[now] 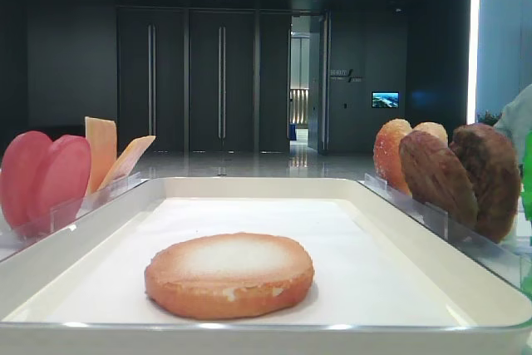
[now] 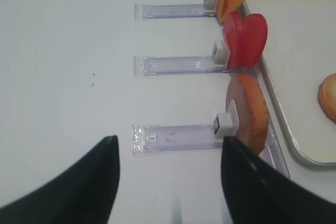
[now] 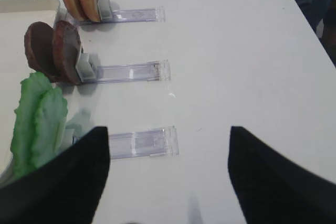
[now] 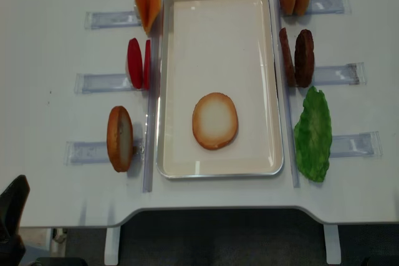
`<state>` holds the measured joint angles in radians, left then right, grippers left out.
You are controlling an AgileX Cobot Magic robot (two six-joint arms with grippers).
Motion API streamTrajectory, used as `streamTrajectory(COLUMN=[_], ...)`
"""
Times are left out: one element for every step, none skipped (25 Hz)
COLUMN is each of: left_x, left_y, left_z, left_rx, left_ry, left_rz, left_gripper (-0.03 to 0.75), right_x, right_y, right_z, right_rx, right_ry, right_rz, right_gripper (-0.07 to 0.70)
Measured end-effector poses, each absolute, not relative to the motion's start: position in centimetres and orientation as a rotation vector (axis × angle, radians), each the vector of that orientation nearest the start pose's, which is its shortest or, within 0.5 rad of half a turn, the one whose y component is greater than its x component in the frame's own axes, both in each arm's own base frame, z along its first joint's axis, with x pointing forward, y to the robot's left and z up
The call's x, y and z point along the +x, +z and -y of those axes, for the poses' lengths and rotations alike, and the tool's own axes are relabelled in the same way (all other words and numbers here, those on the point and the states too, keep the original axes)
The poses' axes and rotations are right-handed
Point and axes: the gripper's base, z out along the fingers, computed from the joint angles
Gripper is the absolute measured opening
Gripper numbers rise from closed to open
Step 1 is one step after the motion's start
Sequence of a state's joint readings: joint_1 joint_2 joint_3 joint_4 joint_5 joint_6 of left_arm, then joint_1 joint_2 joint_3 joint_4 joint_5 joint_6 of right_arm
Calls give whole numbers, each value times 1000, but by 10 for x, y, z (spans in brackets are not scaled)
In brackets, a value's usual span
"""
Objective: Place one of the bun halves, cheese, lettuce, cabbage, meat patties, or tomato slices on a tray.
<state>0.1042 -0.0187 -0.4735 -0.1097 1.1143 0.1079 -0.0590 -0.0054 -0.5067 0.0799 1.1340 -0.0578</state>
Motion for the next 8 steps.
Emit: streamTrajectory(left_x=[-6,-6,-6,-6,-6,-6,-6,-6], left_y=[266,266,266,266,266,266,266,266], left_z=[10,10,10,10,10,10,10,10], left_rx=[12,12,12,12,12,12,12,12], left_ry=[-5,-5,-5,-6,-6,-7,-7,-8], left_rz=[-2100,-2100,-2100,-2100,-2100,-2100,-2100,-2099], left_gripper=[463,463,463,463,463,462,462,462], right_x=[-9,-9,-9,-9,-9,-9,-9,-9], right_y=[273,273,273,273,273,273,273,273], right_z=[-7,-7,-7,-7,-7,-7,-7,-7], right_rx=[-7,-7,-7,-7,-7,-7,-7,-7], right_ry=[26,26,26,26,26,26,26,26], right_rz=[-2103,-2103,-2103,-2103,-2103,-2103,-2103,-2103], right_gripper=[469,469,469,469,469,469,469,469])
